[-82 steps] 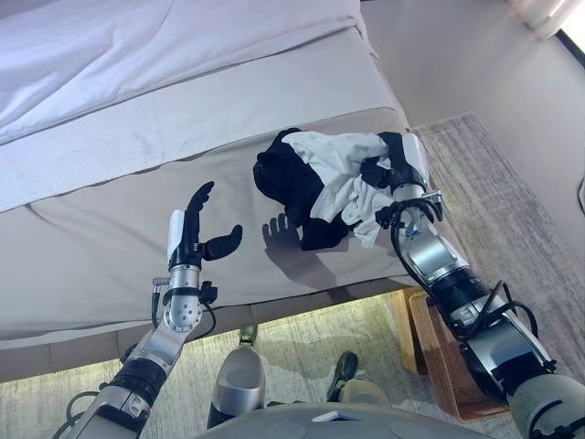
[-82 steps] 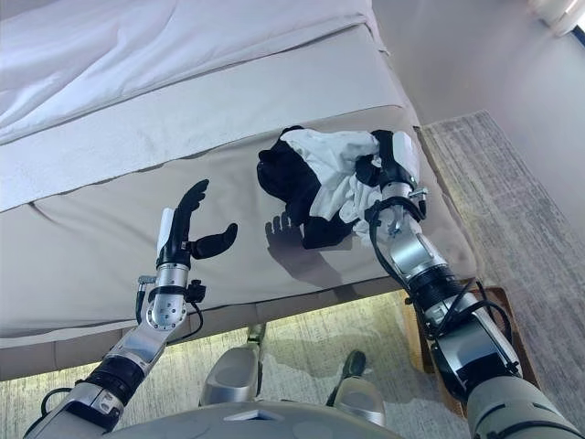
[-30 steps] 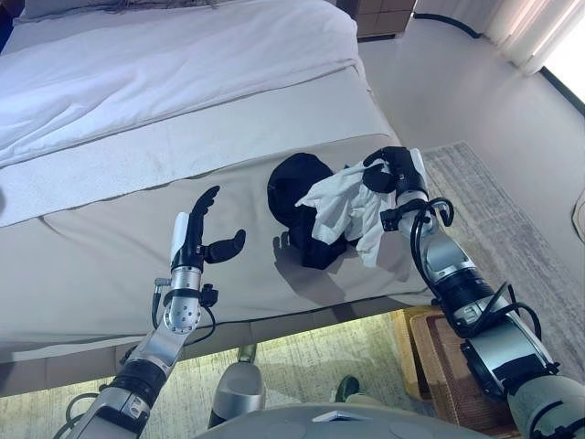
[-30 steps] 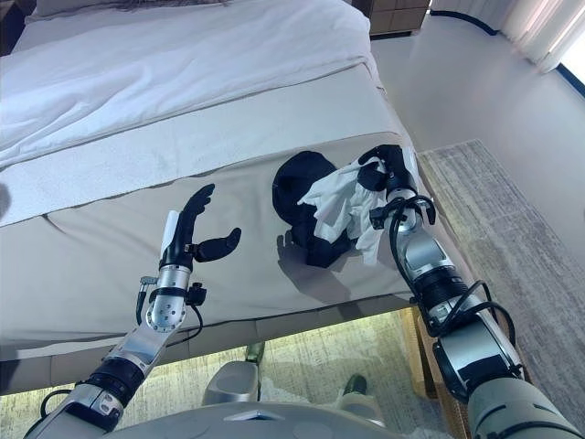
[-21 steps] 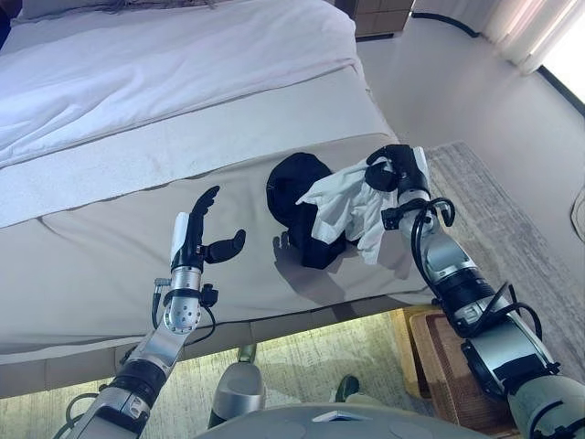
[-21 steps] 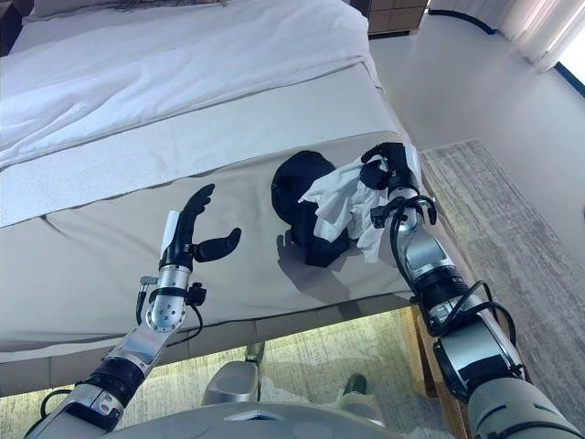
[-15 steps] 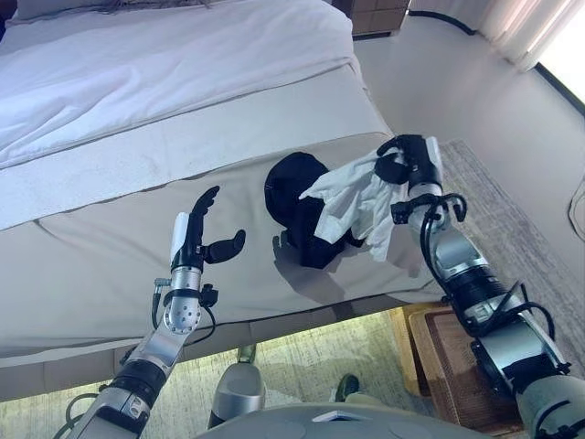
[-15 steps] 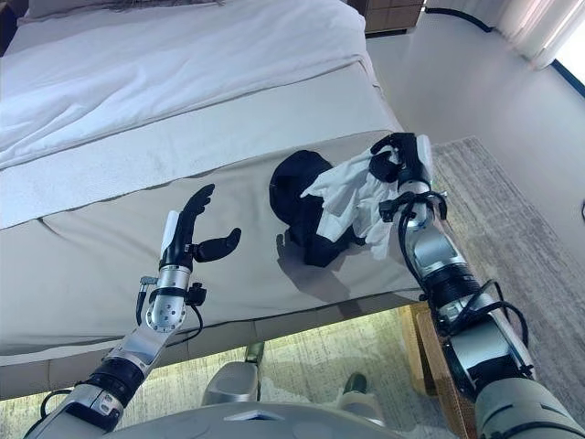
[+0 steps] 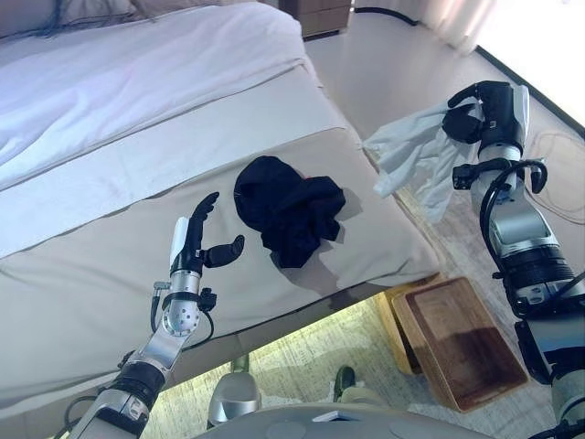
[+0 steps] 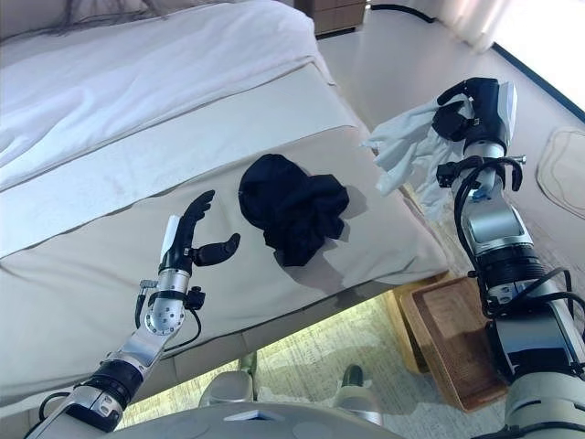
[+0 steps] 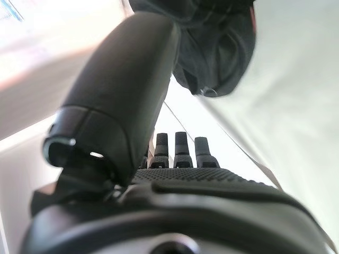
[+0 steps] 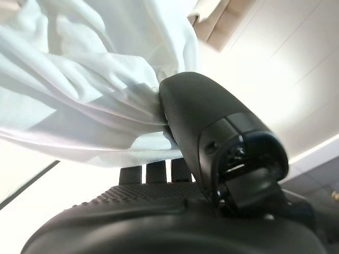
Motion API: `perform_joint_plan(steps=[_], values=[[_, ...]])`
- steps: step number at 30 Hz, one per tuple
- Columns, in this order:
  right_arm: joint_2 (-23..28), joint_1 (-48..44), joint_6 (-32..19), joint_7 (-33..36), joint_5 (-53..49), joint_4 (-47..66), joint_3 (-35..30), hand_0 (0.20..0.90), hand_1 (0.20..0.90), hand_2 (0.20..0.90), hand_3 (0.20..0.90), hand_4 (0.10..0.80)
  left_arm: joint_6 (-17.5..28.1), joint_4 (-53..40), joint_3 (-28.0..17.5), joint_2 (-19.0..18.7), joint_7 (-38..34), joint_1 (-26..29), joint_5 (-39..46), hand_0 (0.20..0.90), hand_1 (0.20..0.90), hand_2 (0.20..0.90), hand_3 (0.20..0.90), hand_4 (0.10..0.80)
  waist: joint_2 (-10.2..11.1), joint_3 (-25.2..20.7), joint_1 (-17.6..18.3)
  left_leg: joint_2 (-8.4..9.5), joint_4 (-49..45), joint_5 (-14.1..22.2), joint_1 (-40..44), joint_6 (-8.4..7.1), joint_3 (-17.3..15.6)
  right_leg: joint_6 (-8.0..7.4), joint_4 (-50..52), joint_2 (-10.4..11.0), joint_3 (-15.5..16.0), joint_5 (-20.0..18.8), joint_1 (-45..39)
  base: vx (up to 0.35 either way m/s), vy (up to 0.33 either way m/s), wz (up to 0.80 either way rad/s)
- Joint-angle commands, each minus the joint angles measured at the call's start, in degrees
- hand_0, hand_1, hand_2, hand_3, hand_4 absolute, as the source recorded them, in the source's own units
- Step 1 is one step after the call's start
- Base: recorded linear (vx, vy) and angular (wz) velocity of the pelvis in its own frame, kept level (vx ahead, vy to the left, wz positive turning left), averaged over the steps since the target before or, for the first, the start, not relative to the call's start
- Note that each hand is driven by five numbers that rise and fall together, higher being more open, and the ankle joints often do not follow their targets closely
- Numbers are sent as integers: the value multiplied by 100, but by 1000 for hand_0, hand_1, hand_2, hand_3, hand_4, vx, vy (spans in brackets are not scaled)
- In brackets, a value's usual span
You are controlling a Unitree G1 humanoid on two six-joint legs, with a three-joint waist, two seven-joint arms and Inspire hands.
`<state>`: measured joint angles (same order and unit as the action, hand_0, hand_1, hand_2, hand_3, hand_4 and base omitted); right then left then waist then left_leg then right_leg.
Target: Pick up the clothes from the bed and place them into the basket
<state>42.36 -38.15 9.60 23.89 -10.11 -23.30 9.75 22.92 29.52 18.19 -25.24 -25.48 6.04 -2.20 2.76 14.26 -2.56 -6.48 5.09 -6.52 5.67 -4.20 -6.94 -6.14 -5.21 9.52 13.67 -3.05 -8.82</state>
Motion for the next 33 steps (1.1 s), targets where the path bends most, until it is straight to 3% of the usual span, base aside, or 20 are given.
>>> perform_joint_plan(steps=[1, 18, 33], values=[[684, -782, -717, 221, 80, -79, -49, 300, 300, 300, 200, 100, 563, 161, 200, -65, -130, 287, 34, 900, 900, 900, 900, 800, 76, -875, 58, 61, -9, 904, 147, 166, -501, 96, 188, -81, -123, 257, 177, 2, 18, -34], [996, -79, -496, 87, 104, -365, -353, 300, 300, 300, 200, 100, 526, 175, 378, 62, 4, 515, -23, 900, 900, 900, 900, 800, 7, -794, 639, -43, -9, 960, 366, 102, -962, 115, 136, -231, -710, 182, 330, -2, -1, -21], [1043, 263, -421, -92, -118, -1231, -358, 300, 300, 300, 200, 100, 413, 144, 576, 117, 58, 716, -116, 900, 900, 900, 900, 800, -87, -685, 907, -122, -9, 915, 388, 7, -1204, 164, 21, -377, -988, 44, 515, -7, -63, -13]])
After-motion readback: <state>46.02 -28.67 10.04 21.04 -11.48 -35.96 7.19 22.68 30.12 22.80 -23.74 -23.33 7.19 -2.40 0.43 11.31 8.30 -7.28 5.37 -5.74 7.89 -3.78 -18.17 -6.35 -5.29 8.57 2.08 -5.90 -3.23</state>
